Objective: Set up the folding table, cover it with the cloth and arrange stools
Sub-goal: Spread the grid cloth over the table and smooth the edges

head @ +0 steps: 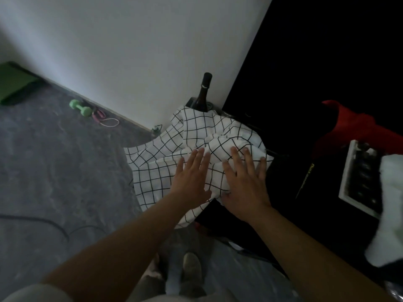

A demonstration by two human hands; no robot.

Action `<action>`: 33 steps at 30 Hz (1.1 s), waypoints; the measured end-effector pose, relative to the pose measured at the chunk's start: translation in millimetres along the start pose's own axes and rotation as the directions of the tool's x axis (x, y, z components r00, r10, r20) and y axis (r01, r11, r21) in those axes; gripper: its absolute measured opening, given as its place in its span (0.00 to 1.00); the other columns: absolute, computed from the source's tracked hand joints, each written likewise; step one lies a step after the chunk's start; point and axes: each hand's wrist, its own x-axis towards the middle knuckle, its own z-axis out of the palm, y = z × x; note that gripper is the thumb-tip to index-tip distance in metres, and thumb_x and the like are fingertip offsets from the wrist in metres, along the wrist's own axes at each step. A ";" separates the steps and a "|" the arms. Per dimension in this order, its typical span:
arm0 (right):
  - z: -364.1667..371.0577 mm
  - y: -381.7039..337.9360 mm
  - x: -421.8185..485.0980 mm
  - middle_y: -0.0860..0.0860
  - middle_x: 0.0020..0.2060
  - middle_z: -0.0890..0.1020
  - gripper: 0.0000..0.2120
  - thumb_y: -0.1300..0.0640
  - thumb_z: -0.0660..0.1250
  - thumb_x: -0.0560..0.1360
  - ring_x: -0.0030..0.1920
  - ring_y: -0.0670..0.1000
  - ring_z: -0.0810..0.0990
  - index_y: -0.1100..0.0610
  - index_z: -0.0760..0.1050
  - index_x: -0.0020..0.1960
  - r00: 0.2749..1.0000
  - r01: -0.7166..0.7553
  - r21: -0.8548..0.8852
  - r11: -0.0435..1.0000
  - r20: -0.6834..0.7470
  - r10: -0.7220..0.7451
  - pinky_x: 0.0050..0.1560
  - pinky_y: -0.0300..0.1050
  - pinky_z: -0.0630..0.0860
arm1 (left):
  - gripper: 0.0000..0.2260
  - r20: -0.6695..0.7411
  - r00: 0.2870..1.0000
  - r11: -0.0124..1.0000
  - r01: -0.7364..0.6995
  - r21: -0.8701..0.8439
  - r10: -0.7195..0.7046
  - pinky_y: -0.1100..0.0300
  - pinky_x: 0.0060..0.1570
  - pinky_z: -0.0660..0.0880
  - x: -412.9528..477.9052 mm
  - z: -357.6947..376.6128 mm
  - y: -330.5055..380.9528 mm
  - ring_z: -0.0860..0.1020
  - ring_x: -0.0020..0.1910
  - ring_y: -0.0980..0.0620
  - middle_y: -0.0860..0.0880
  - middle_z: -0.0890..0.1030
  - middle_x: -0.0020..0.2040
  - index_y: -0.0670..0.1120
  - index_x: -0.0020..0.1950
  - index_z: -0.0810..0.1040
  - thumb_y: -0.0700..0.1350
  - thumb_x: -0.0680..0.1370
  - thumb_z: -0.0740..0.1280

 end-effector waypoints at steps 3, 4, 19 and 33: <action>-13.3 -3.8 2.5 0.55 0.80 0.55 0.34 0.42 0.61 0.72 0.80 0.56 0.47 0.54 0.63 0.75 0.974 -0.107 0.157 0.982 -0.181 0.135 0.75 0.68 0.47 | 0.56 0.019 0.991 0.991 -0.134 0.004 0.134 0.40 0.77 0.37 6.4 -5.9 -1.9 0.31 0.79 0.49 0.49 0.31 0.81 0.51 0.80 0.31 0.69 0.70 0.68; -18.3 -1.2 8.2 0.55 0.79 0.56 0.33 0.44 0.59 0.73 0.80 0.56 0.49 0.54 0.62 0.75 0.948 -0.185 0.194 0.963 -0.223 0.227 0.76 0.67 0.49 | 0.58 0.027 0.985 0.985 -0.171 0.010 0.170 0.39 0.77 0.37 8.4 -8.8 -2.5 0.30 0.79 0.49 0.49 0.30 0.80 0.51 0.80 0.31 0.69 0.69 0.69; -6.3 17.4 23.1 0.52 0.75 0.67 0.17 0.56 0.64 0.80 0.76 0.58 0.60 0.55 0.74 0.68 0.907 -0.403 0.352 0.845 0.031 0.419 0.68 0.62 0.68 | 0.39 -0.081 0.990 0.986 -0.125 -0.110 0.116 0.42 0.79 0.44 4.1 -51.4 -6.7 0.35 0.80 0.54 0.51 0.38 0.83 0.49 0.82 0.38 0.57 0.82 0.60; -78.5 -33.3 -4.9 0.60 0.70 0.73 0.14 0.68 0.65 0.78 0.72 0.62 0.68 0.66 0.76 0.63 0.869 0.285 0.472 0.834 -0.494 -0.018 0.70 0.54 0.68 | 0.36 -0.378 0.925 0.985 -0.019 -0.170 -0.047 0.43 0.79 0.50 -80.0 -96.9 -4.5 0.44 0.81 0.55 0.51 0.49 0.83 0.47 0.83 0.47 0.59 0.82 0.58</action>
